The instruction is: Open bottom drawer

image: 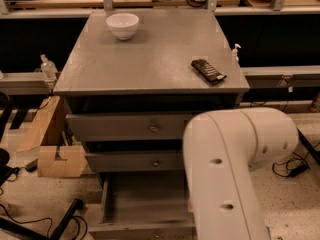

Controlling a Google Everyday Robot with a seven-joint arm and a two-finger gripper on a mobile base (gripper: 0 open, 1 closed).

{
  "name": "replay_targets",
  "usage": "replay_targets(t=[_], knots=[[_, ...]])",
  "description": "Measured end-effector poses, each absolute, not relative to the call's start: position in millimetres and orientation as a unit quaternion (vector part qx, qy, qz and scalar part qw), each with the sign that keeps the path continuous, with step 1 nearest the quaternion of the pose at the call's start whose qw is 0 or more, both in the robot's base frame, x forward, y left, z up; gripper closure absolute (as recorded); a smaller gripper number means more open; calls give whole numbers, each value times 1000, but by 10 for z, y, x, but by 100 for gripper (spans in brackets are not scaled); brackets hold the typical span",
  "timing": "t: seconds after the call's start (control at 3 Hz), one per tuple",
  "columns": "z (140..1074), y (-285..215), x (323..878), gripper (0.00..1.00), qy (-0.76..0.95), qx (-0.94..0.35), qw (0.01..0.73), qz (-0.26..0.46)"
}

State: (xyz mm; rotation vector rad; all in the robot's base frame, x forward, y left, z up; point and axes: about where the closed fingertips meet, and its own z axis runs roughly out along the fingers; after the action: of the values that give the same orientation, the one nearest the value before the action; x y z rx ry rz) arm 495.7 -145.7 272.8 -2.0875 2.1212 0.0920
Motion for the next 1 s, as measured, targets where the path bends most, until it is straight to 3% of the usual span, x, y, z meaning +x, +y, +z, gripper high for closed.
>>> replay_targets(t=[0.33,1.0], knots=[[2747,-1650,5013,100,725,-682,93,24],[2519,-1465,5088,100,716,-691,93,33]])
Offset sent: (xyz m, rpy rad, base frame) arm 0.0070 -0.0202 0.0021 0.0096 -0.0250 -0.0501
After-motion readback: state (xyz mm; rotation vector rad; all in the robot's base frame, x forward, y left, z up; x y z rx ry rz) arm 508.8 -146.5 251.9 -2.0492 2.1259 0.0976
